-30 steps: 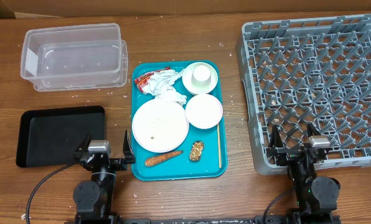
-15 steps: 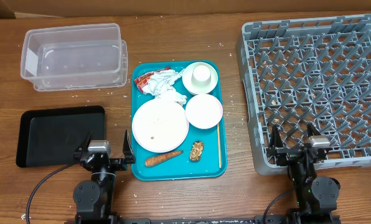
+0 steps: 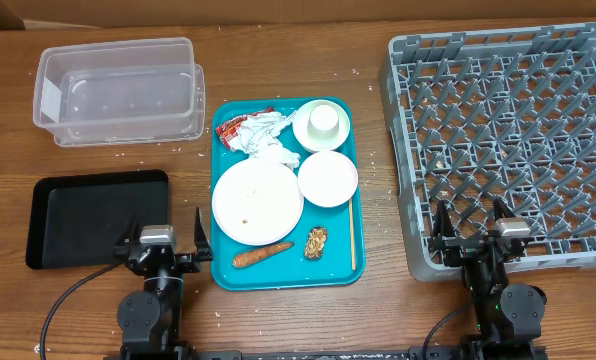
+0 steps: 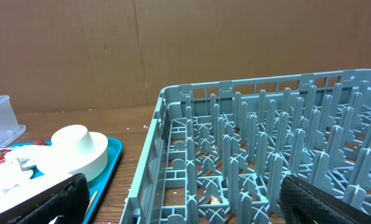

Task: Sort waste into correct bins and load items into the dishwasher

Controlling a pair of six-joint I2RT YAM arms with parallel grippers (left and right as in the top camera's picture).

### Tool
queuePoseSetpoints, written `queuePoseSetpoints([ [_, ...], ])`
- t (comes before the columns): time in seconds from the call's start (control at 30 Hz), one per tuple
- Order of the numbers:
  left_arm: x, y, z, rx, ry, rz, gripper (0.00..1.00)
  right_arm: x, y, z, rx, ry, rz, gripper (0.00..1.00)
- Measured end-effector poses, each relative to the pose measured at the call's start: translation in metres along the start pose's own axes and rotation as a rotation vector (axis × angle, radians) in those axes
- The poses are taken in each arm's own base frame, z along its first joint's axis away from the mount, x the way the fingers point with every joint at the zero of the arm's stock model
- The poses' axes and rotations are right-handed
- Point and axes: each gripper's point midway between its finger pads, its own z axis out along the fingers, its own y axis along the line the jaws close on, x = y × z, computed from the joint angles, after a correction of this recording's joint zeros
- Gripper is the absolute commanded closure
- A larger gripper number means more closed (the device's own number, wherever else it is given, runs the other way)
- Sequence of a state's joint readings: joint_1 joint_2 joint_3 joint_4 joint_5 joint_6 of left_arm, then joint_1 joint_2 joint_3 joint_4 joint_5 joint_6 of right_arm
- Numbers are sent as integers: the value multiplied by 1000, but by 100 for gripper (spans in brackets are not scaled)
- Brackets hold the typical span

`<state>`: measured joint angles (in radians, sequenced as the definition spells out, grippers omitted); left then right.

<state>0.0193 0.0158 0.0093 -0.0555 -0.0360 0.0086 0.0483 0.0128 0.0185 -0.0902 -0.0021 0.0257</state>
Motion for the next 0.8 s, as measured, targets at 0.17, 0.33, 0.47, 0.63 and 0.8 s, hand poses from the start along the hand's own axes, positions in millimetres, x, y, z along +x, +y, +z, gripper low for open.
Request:
queuePoseSetpoints([
  [0.17,-14,-5,0,30,-57,17,0,0,0,0,0,0,1,0],
  [0.33,-46,-21,-6,124,-191,23,0,0,0,0,0,0,0,0],
  [0.47,-74,-34,-15,206,-309,-8,0,0,0,0,0,0,0,0],
  [0.63,-107,-41,-30,265,-444,-66,0,0,0,0,0,0,0,0],
  [0.8,-134,-39,-46,277,-570,-92,0,0,0,0,0,0,0,0],
])
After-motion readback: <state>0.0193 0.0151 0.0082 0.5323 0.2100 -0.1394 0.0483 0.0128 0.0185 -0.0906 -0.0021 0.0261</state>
